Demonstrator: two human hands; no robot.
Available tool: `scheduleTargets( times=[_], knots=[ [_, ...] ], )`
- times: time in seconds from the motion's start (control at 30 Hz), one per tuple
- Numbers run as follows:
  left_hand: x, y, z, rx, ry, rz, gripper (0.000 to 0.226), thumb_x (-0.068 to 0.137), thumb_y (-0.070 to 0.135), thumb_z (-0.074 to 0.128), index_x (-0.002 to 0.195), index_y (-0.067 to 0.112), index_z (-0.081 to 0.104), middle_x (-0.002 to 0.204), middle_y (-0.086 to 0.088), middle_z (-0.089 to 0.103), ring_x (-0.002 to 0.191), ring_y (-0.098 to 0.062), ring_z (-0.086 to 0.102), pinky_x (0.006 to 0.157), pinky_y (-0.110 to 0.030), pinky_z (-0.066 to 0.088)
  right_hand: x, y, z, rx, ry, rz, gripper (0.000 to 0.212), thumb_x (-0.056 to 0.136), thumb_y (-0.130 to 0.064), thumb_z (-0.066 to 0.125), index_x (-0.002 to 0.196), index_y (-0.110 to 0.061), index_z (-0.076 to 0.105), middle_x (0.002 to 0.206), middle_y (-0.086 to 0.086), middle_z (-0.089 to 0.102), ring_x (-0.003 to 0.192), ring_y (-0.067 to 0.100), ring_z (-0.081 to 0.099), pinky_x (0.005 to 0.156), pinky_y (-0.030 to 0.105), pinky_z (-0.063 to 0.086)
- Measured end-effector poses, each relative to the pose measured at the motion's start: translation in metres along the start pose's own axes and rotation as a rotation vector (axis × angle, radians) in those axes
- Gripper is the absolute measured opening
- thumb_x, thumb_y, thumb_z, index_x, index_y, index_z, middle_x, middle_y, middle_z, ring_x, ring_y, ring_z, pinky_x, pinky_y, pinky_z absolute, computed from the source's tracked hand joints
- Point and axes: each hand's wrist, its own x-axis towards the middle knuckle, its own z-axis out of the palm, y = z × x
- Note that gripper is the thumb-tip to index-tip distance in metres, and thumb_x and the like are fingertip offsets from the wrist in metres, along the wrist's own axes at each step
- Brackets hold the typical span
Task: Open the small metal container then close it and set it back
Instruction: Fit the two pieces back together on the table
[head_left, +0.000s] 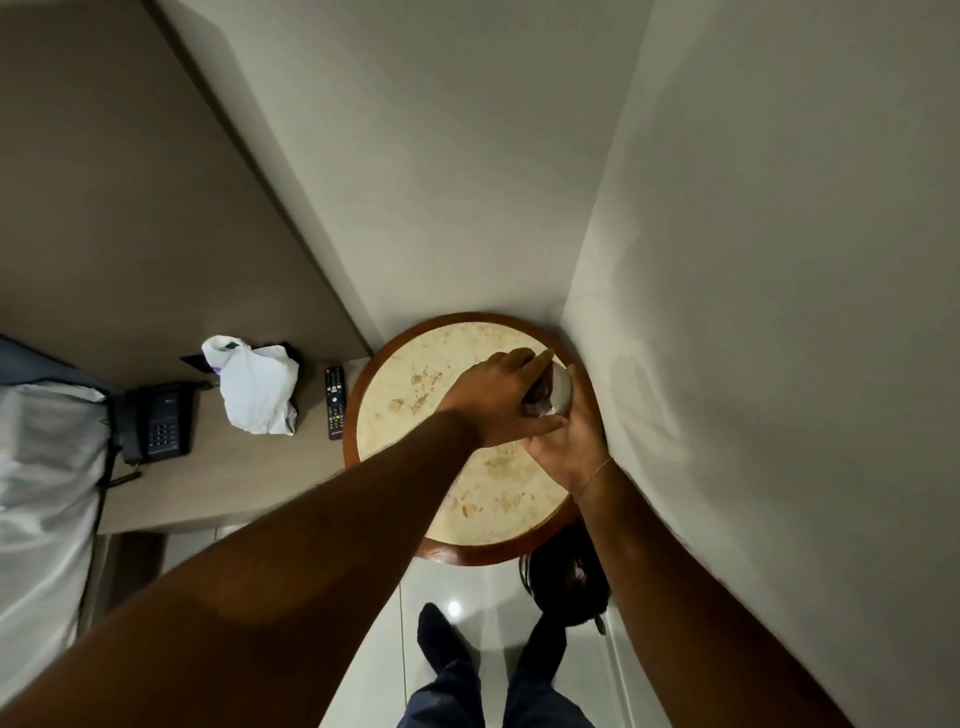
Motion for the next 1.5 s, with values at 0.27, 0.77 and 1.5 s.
scheduleTargets(
  times=[0.27,0.77,1.5],
  knots=[
    [-0.008,-0.007,-0.002,-0.14,0.036,-0.124,0.101,0.088,0.071,0.07,0.167,0.02,0.035,0.159,-0.005,0.05,0.133,-0.028,0.06,0.1,-0.037,0.056,0.009,0.002,0.006,-0.045,-0.028,0.032,0.063,0.1,-0.063,0.062,0.141,-0.016,0.071,0.142,0.012,0.074,0.128,0.027,0.075,0.105,0.039,0.062],
    [-0.016,-0.058,0.053,-0.263,-0.076,-0.311,0.128,0.079,0.07,0.081,0.172,0.035,0.0,0.171,-0.008,0.036,0.148,-0.036,0.045,0.113,-0.049,0.05,0.051,0.018,-0.012,-0.7,0.172,0.031,0.036,0.104,-0.05,0.061,0.124,-0.028,0.081,0.124,0.006,0.084,0.123,0.026,0.077,0.095,0.036,0.064],
    [-0.111,-0.22,0.198,-0.183,-0.145,-0.657,0.102,0.104,0.062,0.052,0.166,0.037,-0.025,0.178,-0.002,-0.022,0.161,-0.026,-0.025,0.125,-0.056,-0.013,0.262,0.092,-0.1,-0.86,0.593,0.072,0.022,0.101,0.001,0.068,0.118,0.014,0.071,0.131,0.037,0.069,0.105,0.031,0.061,0.116,0.059,0.053]
  ],
)
